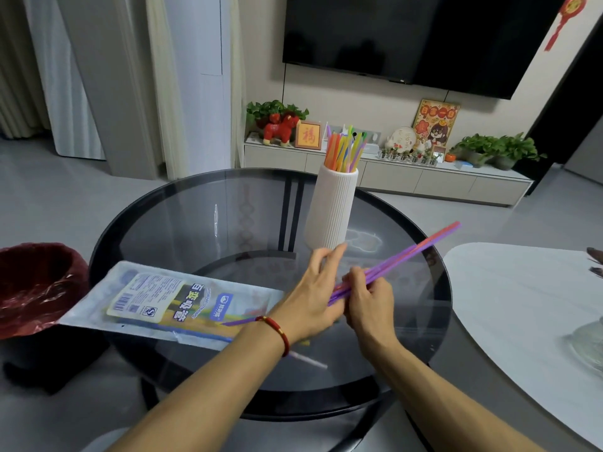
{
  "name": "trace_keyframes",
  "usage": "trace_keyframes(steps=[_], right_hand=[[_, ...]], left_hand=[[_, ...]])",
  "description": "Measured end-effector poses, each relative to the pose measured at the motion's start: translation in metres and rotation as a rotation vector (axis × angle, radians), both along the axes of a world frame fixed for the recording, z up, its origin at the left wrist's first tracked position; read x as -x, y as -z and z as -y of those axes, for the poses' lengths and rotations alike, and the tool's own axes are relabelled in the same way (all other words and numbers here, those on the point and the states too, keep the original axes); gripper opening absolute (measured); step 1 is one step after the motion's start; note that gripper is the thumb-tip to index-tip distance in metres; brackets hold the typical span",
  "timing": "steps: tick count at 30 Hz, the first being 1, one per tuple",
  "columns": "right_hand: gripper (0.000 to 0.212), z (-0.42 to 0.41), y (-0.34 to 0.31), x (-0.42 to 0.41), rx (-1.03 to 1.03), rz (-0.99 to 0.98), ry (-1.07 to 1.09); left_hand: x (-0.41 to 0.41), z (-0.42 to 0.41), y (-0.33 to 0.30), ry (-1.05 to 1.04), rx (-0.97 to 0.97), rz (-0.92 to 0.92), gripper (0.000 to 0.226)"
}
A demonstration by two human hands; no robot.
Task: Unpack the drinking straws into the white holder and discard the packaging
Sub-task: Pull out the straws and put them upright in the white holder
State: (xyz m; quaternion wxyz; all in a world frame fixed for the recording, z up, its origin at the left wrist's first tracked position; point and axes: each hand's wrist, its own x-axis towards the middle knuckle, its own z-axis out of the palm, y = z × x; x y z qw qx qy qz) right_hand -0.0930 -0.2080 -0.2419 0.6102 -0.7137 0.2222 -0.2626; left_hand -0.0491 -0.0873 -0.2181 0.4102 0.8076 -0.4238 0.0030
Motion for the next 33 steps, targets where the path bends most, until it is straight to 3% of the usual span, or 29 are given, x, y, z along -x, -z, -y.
trace_keyframes(steps=[4, 8, 14, 18, 20, 25, 30, 33], right_hand=[[0.037, 0.021, -0.02, -0.006, 0.114, 0.042, 0.078], [0.034, 0.045, -0.063, 0.0, 0.421, 0.152, 0.118], [0.036, 0.063, -0.142, -0.002, 0.919, 0.224, 0.084], [0.036, 0.058, -0.16, -0.011, 1.067, 0.172, -0.021], [0.034, 0.053, -0.152, -0.014, 1.089, 0.148, -0.061], [0.035, 0.032, -0.142, -0.021, 1.045, 0.218, -0.074], [0.04, 0.014, -0.15, -0.029, 0.712, 0.348, -0.045], [0.037, 0.005, -0.136, -0.031, 0.688, 0.305, -0.069]], left_hand=[[-0.017, -0.025, 0.008, -0.063, -0.2, 0.04, 0.084], [-0.028, -0.05, 0.021, -0.113, -0.507, 0.148, 0.081], [-0.03, -0.06, 0.029, -0.127, -0.519, 0.158, 0.069], [-0.027, -0.06, 0.026, -0.123, -0.519, 0.131, 0.069], [-0.025, -0.058, 0.023, -0.12, -0.519, 0.136, 0.065], [-0.02, -0.043, 0.008, -0.113, -0.428, 0.075, 0.028], [-0.011, -0.019, 0.004, -0.144, -0.283, -0.062, 0.038], [-0.008, -0.012, 0.005, -0.189, -0.286, -0.048, 0.043]])
